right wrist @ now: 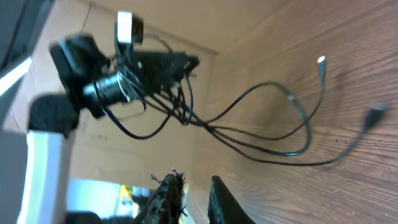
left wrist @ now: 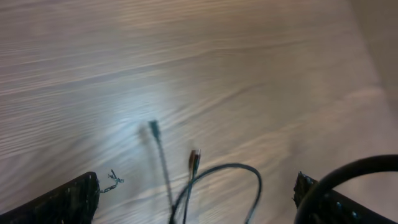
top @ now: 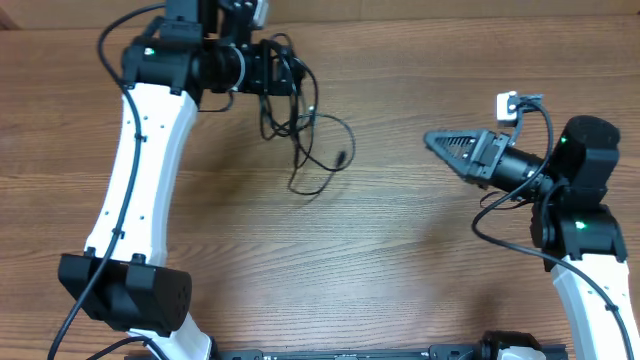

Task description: Untangle cables

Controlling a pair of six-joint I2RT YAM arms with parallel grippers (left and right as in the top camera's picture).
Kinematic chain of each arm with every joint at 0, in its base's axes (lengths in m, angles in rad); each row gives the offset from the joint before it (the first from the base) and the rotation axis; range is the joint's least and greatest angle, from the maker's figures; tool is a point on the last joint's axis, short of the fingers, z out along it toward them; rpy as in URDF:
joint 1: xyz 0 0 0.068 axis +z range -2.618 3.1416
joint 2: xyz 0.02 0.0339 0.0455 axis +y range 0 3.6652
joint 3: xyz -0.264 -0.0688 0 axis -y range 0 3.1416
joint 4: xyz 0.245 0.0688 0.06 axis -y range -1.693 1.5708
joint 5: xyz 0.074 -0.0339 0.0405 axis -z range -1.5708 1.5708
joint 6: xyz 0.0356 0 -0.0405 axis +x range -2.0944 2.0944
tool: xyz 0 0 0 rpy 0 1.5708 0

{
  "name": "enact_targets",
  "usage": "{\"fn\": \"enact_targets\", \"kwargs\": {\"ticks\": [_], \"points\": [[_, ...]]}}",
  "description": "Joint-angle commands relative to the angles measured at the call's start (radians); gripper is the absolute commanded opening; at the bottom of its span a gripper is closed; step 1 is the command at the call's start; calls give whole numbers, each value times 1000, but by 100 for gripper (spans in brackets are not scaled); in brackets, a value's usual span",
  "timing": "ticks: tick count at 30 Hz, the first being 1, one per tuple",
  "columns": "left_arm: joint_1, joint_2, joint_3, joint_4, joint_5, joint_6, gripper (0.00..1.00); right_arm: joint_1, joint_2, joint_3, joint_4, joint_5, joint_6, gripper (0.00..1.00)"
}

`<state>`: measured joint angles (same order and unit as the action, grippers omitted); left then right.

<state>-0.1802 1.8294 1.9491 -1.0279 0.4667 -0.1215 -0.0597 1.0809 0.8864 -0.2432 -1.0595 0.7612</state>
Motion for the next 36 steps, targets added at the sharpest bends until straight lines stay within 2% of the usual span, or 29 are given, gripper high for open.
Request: {"fn": "enact_targets", "kwargs": {"ticks": [1,2,3,4,7,8,12,13,15,16,26,31,36], "points": [[-52,3,1,15,77,-48,91,76,-8,12,2,-15,-129,22],[-67,3,1,18,77,-52,88,98,-7,12,2,-14,-150,23],[-81,3,1,24,77,-52,81,124,-5,12,2,-12,-173,25],[-101,3,1,39,77,-52,63,161,-3,12,2,-5,-209,28],[-131,3,1,67,72,-70,25,221,1,12,1,32,-261,29],[-142,3,1,75,58,-114,23,251,5,12,1,69,-274,30],[-147,3,1,71,31,-135,34,285,22,12,1,124,-273,32],[-147,3,1,69,21,-134,44,288,26,12,1,124,-273,32],[-146,3,1,62,-10,-134,92,290,35,12,0,124,-272,32],[-145,3,1,59,-32,-134,100,290,38,12,0,124,-272,32],[-132,3,1,45,-69,-125,100,290,39,12,1,124,-272,32],[-132,3,1,4,-179,-123,100,290,39,12,1,124,-272,32],[-132,3,1,-44,-216,-59,100,290,39,12,-3,147,-273,33]]}}
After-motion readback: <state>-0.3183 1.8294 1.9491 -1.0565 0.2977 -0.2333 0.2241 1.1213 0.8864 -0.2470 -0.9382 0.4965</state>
